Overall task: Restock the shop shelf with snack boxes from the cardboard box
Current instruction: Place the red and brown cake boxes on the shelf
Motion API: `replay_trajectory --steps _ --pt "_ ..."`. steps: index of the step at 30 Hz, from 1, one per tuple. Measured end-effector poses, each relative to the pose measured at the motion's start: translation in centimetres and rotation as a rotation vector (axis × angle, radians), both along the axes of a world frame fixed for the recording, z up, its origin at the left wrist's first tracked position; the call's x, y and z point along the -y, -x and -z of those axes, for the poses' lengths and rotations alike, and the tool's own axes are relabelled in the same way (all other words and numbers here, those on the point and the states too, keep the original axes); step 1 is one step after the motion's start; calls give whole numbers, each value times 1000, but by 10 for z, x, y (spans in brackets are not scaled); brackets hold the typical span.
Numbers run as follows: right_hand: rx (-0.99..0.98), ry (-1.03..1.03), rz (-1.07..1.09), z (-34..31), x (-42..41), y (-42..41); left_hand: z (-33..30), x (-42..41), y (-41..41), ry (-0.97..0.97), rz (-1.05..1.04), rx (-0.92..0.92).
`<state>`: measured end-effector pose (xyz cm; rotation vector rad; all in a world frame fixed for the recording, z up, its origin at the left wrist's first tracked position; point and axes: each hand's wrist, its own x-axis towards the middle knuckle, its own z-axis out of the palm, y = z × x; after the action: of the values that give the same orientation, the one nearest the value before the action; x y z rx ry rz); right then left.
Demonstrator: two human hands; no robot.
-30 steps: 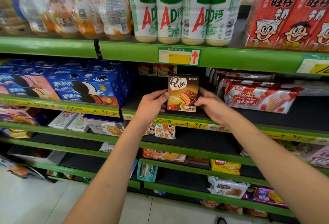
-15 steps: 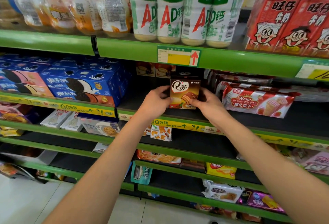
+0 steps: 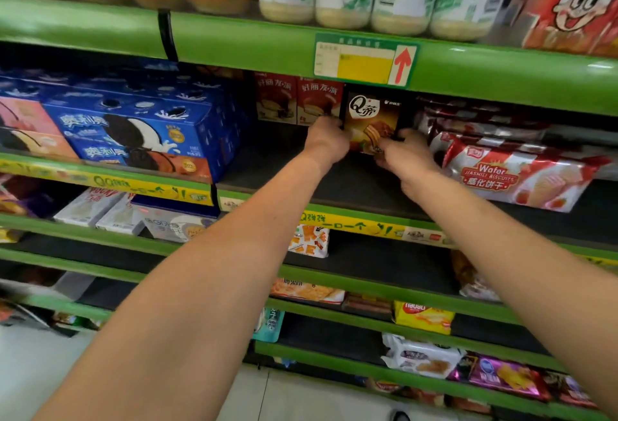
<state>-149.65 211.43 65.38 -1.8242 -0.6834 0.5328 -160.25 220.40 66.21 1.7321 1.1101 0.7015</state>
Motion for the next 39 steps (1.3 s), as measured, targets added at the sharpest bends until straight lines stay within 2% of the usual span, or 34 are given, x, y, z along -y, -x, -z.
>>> replay_trajectory --steps 5,14,23,30,35,39 --pt "11 5 -33 -1 -17 3 -8 -9 -11 -59 20 -2" --pt "-45 -30 -68 4 -45 -4 -7 -24 -10 7 -1 89" --pt "-88 -50 -31 3 -58 -3 -7 -29 2 43 94 -38" --pt "-172 -52 -1 -9 -42 11 -15 -20 24 212 126 161" --pt "-159 -135 -293 -19 -17 69 -28 18 95 187 94 420" --pt "-63 -102 -533 -19 -5 135 -11 61 195 77 -176 448"
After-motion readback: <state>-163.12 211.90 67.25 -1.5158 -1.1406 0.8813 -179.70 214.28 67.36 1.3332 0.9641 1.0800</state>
